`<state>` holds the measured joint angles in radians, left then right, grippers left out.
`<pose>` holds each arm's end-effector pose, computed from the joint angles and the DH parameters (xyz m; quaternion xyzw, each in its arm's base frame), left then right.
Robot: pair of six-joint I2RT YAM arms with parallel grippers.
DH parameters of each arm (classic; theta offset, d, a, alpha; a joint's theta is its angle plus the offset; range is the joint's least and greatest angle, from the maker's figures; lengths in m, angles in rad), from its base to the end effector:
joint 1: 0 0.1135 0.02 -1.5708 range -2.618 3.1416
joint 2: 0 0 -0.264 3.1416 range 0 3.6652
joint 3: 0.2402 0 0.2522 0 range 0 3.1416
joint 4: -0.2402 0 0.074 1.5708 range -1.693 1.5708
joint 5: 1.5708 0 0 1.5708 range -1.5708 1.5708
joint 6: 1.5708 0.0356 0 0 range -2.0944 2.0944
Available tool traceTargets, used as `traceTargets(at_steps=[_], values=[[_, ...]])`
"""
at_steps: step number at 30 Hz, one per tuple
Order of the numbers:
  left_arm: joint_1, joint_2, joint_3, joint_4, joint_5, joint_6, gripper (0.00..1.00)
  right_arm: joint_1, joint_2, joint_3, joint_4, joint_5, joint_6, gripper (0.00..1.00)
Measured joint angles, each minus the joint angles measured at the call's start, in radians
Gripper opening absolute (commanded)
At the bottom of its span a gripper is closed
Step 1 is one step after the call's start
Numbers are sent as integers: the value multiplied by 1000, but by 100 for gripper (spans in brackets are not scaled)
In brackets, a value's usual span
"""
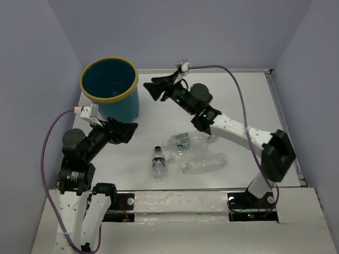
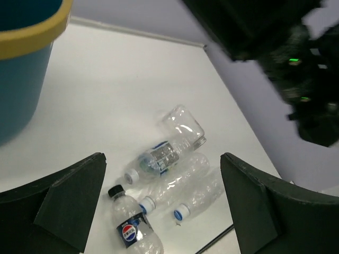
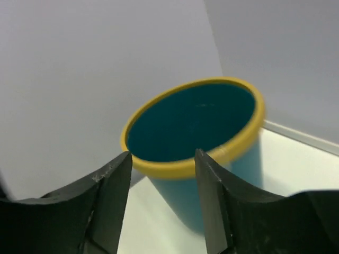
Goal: Put the plastic bottles in the bin
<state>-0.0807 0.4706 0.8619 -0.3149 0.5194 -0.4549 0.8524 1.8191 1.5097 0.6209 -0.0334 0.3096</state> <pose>0.0911 -0.0251 0.3901 0.0629 0.6804 -0.3559 0.6375 0.2892 0.3326 0.3855 -0.1708 0.5636 0.4518 0.6701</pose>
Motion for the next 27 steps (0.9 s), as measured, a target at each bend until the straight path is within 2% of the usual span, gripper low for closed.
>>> traceTargets(at_steps=[2, 4, 7, 11, 13, 16, 18, 19, 21, 23, 27], values=[[-14, 42, -44, 18, -5, -18, 99, -36, -175, -187, -3, 5, 32, 31], [-51, 85, -68, 32, -38, -41, 99, -120, -371, -401, -9, 15, 105, 29], [-190, 155, -82, 75, -134, -93, 99, -217, -569, -639, -103, 76, 163, 26], [-497, 307, -62, 151, -370, -146, 99, -216, -732, -837, -275, 160, 188, 26], [-643, 457, -6, 176, -489, -158, 99, -209, -848, -920, -401, 218, 196, 27], [-754, 678, 90, 222, -588, -165, 99, -211, -1055, -981, -521, 314, 204, 34], [-796, 839, 170, 230, -631, -166, 99, -212, -1185, -996, -592, 382, 212, 43], [-808, 911, 209, 235, -652, -167, 99, -212, -1263, -998, -633, 422, 211, 53], [-826, 1027, 276, 238, -684, -168, 99, -212, -1364, -998, -677, 474, 213, 62], [-838, 1126, 351, 233, -708, -169, 99, -212, -1477, -994, -728, 526, 201, 64], [-858, 1332, 565, 195, -759, -167, 99, -212, -1553, -962, -799, 560, 178, 65]])
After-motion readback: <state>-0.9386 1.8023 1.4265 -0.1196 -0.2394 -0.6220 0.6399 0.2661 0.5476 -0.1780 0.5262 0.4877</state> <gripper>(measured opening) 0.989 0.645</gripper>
